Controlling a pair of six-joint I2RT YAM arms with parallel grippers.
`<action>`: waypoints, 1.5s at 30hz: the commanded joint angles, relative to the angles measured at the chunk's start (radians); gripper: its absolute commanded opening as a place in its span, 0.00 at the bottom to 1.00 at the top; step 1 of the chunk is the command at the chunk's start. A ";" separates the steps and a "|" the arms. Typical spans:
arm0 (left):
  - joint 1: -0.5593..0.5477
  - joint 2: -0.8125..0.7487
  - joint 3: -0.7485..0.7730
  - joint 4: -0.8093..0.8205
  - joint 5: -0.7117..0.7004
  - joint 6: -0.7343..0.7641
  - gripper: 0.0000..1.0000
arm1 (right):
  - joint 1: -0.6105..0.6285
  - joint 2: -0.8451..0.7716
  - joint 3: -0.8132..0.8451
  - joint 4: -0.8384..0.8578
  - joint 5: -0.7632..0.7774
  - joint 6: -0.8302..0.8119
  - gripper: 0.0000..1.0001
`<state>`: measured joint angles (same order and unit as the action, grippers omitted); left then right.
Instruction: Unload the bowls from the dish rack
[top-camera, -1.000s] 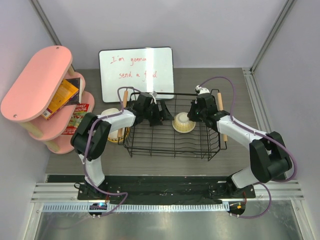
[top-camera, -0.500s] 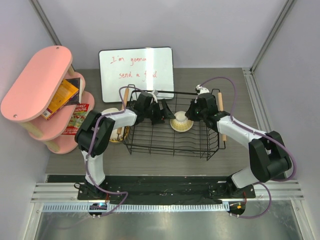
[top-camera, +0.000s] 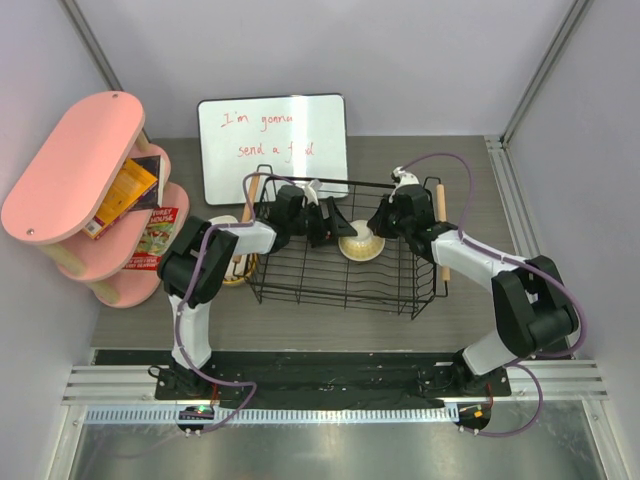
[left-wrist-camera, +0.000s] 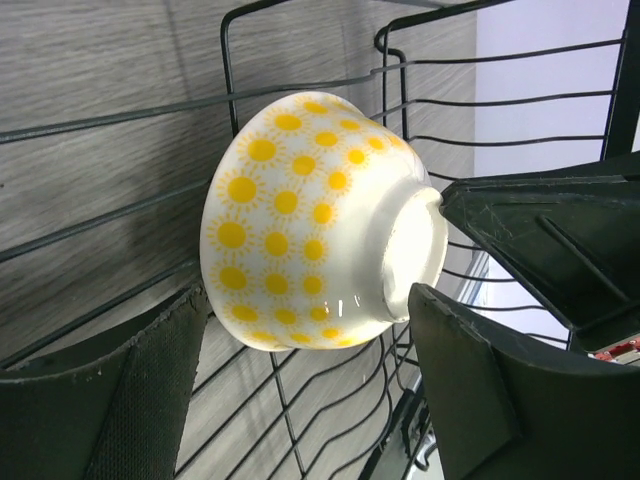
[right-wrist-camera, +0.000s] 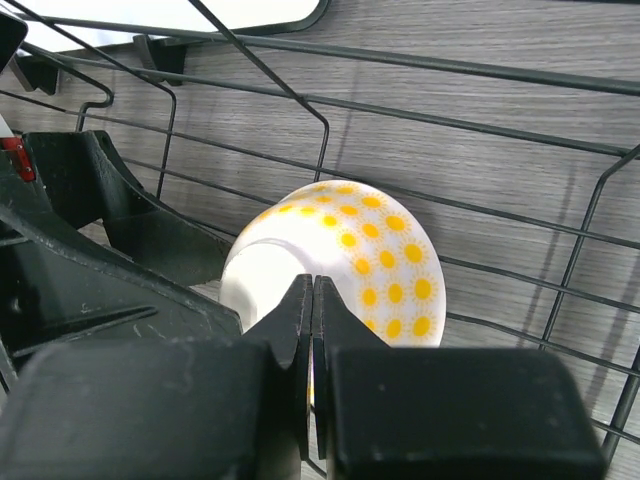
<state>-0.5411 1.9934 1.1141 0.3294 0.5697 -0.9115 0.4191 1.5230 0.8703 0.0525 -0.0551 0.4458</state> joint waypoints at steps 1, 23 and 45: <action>-0.036 0.036 -0.031 0.069 0.157 -0.073 0.80 | 0.027 0.062 -0.047 -0.148 -0.083 0.018 0.01; -0.085 0.067 0.027 -0.046 0.329 -0.075 0.85 | 0.030 0.109 -0.050 -0.145 -0.094 0.034 0.01; -0.080 -0.045 0.003 -0.095 0.182 -0.046 0.85 | 0.030 -0.158 0.064 -0.397 0.084 -0.030 0.44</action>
<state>-0.6262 2.0003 1.1316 0.2043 0.7795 -0.9394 0.4477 1.4147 0.8501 -0.2226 -0.0475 0.4652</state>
